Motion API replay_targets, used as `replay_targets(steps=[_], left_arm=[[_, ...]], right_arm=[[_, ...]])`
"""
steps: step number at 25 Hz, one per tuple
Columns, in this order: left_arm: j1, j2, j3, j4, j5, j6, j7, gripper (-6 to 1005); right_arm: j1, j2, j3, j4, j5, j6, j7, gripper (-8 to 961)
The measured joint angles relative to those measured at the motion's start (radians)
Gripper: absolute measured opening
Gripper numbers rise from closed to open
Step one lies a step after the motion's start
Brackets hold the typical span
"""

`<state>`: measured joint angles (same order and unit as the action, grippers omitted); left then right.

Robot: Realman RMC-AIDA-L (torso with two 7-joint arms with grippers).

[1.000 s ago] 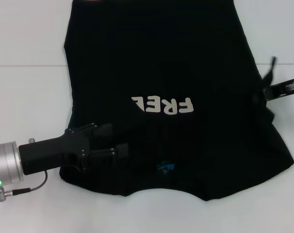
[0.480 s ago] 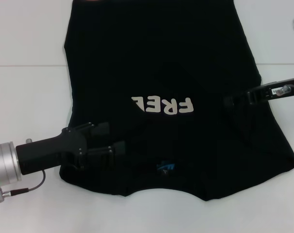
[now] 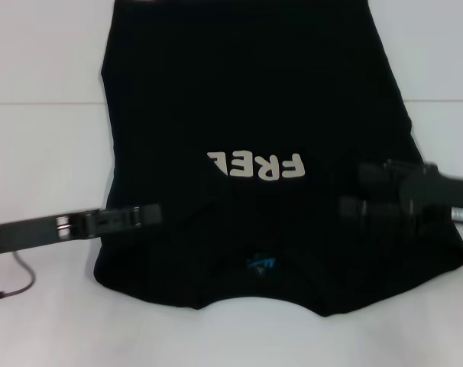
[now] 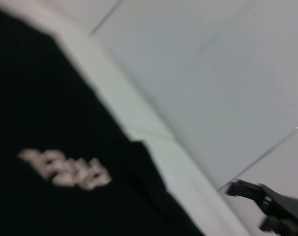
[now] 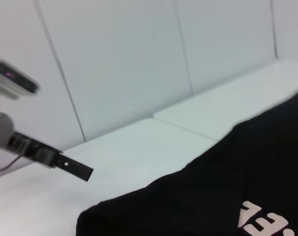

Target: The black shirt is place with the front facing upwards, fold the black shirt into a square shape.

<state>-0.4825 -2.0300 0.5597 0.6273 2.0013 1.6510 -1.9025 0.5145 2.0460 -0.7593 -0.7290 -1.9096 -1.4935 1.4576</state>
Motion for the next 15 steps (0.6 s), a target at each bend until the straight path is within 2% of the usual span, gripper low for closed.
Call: replay_targets(steps=[2,6,9,15], left_arm=[[0.000,0.016,-0.005,0.033,0.055,0.001,-0.120,903],[-0.003,0.023,-0.006,0.146,0.207,-0.009,-0.324,903],[-0.014,0.023,-0.002,0.208,0.312,-0.028,-0.408,903],[-0.050,0.008,0.020,0.229,0.397,-0.096,-0.419,902]], right_arm=[[-0.027,0.017,0.004,0.001,0.011,-0.002,-0.077,744],[-0.050,0.037,0.007,0.035,0.004,-0.004,-0.201,915],[-0.053,0.039,0.008,0.085,0.005,0.002,-0.264,920],[-0.049,0.040,0.008,0.122,0.005,0.025,-0.291,924]])
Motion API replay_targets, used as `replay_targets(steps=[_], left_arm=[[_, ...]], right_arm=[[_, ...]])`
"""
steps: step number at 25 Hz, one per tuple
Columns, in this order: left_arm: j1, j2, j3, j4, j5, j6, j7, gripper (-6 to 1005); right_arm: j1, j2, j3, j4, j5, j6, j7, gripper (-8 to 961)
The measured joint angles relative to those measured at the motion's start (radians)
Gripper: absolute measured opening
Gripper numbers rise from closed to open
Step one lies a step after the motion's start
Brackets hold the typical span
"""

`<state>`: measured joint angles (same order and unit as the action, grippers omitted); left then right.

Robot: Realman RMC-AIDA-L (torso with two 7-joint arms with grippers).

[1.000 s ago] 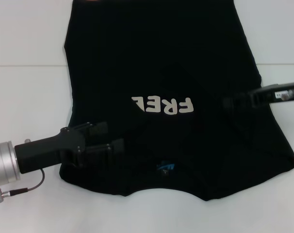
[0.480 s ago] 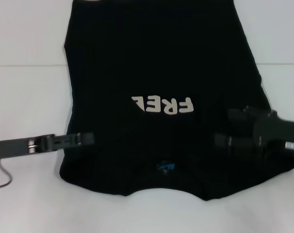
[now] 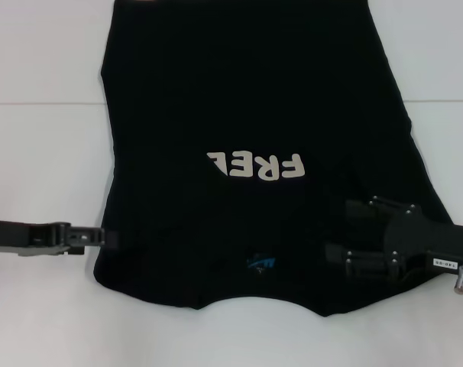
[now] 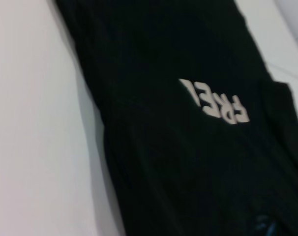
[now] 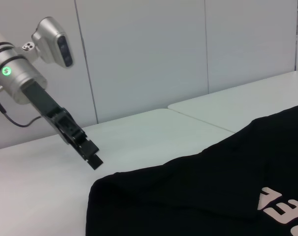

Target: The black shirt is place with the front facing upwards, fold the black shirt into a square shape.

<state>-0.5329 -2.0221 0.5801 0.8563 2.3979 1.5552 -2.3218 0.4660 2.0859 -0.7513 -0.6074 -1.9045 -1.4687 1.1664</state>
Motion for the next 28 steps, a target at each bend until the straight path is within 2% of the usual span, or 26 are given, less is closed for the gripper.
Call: replay_targets(steps=[4,9,14,26,28], left_arm=[[-0.023,-0.013,0.058,-0.006,0.055,-0.069,-0.003,902],[-0.037,-0.023,0.078,-0.017,0.091,-0.125,-0.002,903],[-0.046,-0.025,0.086,-0.041,0.092,-0.142,0.009,897],[-0.040,-0.046,0.209,-0.010,0.093,-0.188,0.019,859],[-0.035,-0.050,0.225,0.002,0.094,-0.191,0.021,789]], right_arm=[[-0.003,0.000,0.000,0.000,0.000,0.001,0.000,924],[-0.006,0.000,0.000,0.010,0.000,0.001,0.003,924],[-0.007,-0.001,0.000,0.011,0.000,-0.001,0.006,924],[-0.010,-0.003,0.000,0.012,0.001,-0.007,0.010,924],[-0.013,-0.003,0.000,0.012,0.001,-0.007,0.011,924]])
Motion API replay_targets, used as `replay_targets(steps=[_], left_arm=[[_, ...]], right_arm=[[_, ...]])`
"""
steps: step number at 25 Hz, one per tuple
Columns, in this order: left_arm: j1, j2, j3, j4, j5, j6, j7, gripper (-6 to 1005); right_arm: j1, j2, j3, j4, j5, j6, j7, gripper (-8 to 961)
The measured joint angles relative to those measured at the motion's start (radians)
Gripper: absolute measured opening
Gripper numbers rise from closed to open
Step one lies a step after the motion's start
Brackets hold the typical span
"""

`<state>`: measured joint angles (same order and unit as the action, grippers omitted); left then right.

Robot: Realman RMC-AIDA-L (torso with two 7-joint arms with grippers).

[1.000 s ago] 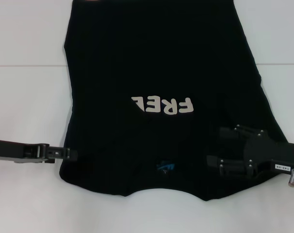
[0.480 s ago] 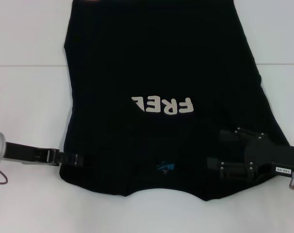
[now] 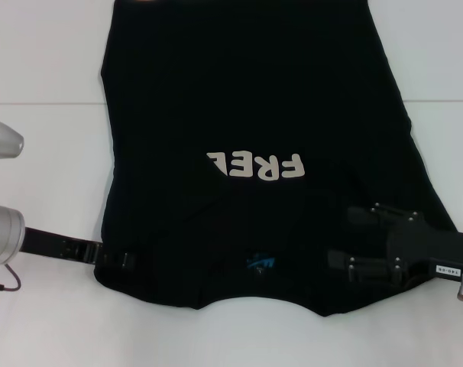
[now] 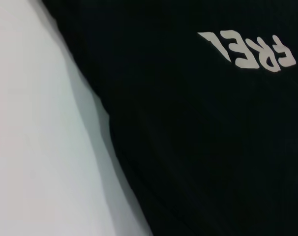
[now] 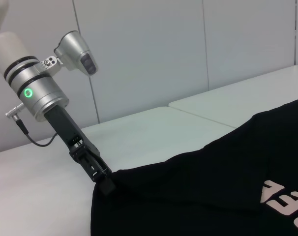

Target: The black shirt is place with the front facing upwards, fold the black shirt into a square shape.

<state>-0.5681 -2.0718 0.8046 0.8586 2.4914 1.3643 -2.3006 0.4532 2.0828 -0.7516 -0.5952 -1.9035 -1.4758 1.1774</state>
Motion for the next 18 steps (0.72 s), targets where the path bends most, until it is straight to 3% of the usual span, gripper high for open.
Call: replay_targets(steps=[4,14,18], left_arm=[[0.000,-0.001,0.016,0.002,0.000,-0.004,0.001,650],[-0.001,-0.001,0.014,0.004,-0.005,-0.010,0.004,444],[0.002,-0.001,-0.003,0.004,-0.013,-0.010,0.015,268]], right_arm=[[-0.002,0.000,0.000,0.000,0.001,0.000,0.000,924],[-0.004,0.000,0.002,0.000,0.003,0.001,0.001,924],[-0.004,-0.006,0.002,-0.001,0.004,0.001,0.023,924]])
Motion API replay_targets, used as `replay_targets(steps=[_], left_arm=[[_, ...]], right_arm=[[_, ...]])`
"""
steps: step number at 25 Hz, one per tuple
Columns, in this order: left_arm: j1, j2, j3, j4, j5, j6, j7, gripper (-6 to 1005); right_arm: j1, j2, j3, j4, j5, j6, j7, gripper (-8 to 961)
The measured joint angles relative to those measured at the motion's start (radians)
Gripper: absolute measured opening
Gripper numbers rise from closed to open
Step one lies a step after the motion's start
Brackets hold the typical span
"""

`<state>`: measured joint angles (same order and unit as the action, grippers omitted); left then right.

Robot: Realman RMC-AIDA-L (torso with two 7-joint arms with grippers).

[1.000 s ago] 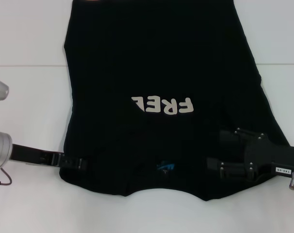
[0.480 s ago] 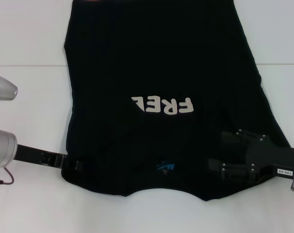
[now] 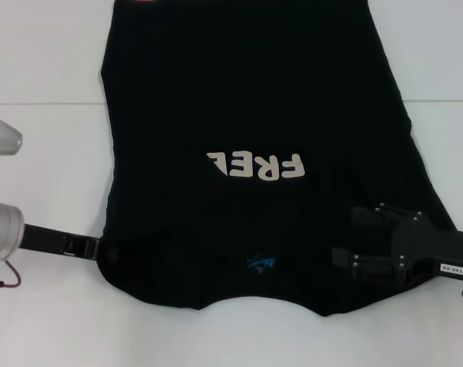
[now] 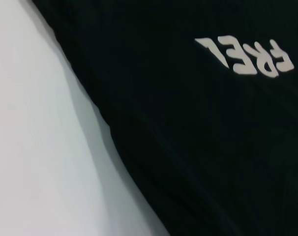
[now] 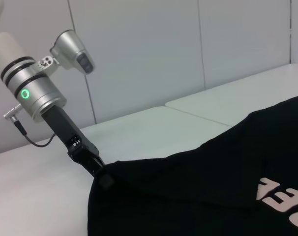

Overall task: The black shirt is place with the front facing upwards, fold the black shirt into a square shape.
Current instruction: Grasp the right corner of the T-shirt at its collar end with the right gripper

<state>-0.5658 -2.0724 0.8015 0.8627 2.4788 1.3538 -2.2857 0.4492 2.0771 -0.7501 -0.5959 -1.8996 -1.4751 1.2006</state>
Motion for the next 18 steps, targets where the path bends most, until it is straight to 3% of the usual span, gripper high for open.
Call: replay_targets(steps=[4,5,9,13,14,16,18], left_arm=[[0.001,0.000,-0.026,0.000,-0.002,0.011,0.009,32],[0.001,0.000,-0.026,0.001,-0.002,0.014,0.010,32],[0.001,0.000,-0.043,0.001,-0.011,0.045,0.018,33],[0.001,0.005,-0.054,0.001,-0.030,0.071,0.032,34],[0.002,0.007,-0.058,0.000,-0.032,0.072,0.032,34],[0.002,0.008,-0.062,-0.001,-0.033,0.075,0.033,34],[0.004,0.008,-0.063,-0.001,-0.033,0.080,0.035,35]], right_arm=[[0.000,-0.023,0.000,-0.037,-0.005,0.002,0.143,924],[0.001,-0.035,0.000,-0.056,-0.011,0.001,0.213,924],[0.024,-0.110,0.000,-0.150,-0.092,-0.006,0.573,924],[0.084,-0.197,0.001,-0.195,-0.251,-0.029,0.895,925],[0.103,-0.211,0.005,-0.202,-0.305,-0.039,0.964,925],[0.137,-0.222,0.029,-0.224,-0.423,-0.062,1.075,925],[0.171,-0.220,0.056,-0.243,-0.537,-0.085,1.157,925]])
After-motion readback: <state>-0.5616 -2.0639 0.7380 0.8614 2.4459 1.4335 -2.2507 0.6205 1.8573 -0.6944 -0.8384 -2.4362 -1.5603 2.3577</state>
